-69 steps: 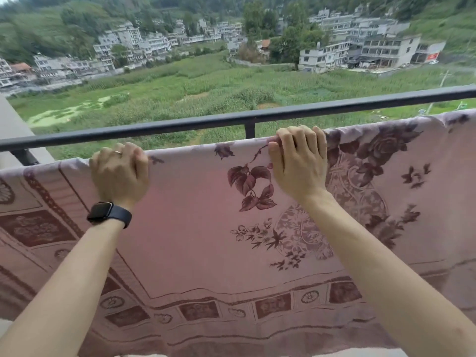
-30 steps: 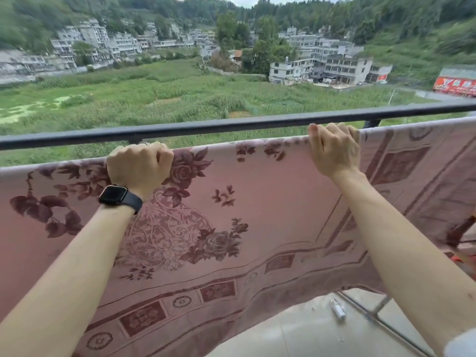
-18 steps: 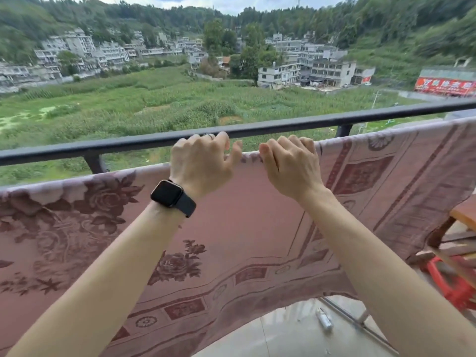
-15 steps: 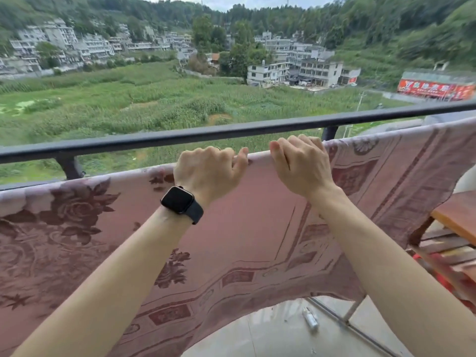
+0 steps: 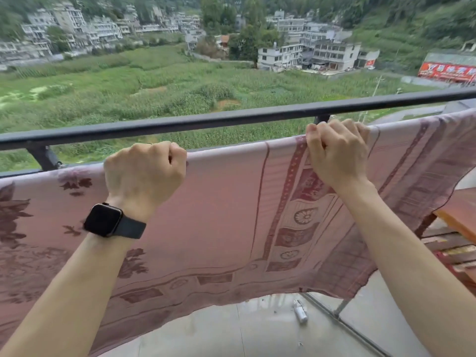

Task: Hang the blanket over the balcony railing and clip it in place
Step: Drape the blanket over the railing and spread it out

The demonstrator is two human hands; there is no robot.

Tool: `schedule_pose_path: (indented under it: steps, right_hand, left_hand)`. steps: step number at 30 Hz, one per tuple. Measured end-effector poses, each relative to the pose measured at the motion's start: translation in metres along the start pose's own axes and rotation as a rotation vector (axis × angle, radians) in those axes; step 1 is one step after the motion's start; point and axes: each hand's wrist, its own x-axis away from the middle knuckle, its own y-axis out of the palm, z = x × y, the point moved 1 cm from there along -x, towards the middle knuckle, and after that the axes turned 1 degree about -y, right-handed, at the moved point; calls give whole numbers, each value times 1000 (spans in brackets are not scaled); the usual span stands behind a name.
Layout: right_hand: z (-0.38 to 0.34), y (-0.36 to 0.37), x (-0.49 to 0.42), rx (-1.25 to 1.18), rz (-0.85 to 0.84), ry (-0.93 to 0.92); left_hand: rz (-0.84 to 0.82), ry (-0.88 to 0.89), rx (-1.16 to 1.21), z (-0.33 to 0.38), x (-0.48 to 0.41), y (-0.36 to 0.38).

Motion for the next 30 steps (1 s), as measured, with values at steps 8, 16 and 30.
schedule_pose_path:
  steps: [8,16,30]
  right_hand:
    - [32,-13,-12,-68,-130,-184]
    - [232,-34,-29,11,-129,54]
    - [287,-28,-40,-18,-59,17]
  left_hand:
    - [10,121,106,207,-23,36]
    - [166,35,2,214,-20,45]
    - [92,163,36,404,-45,72]
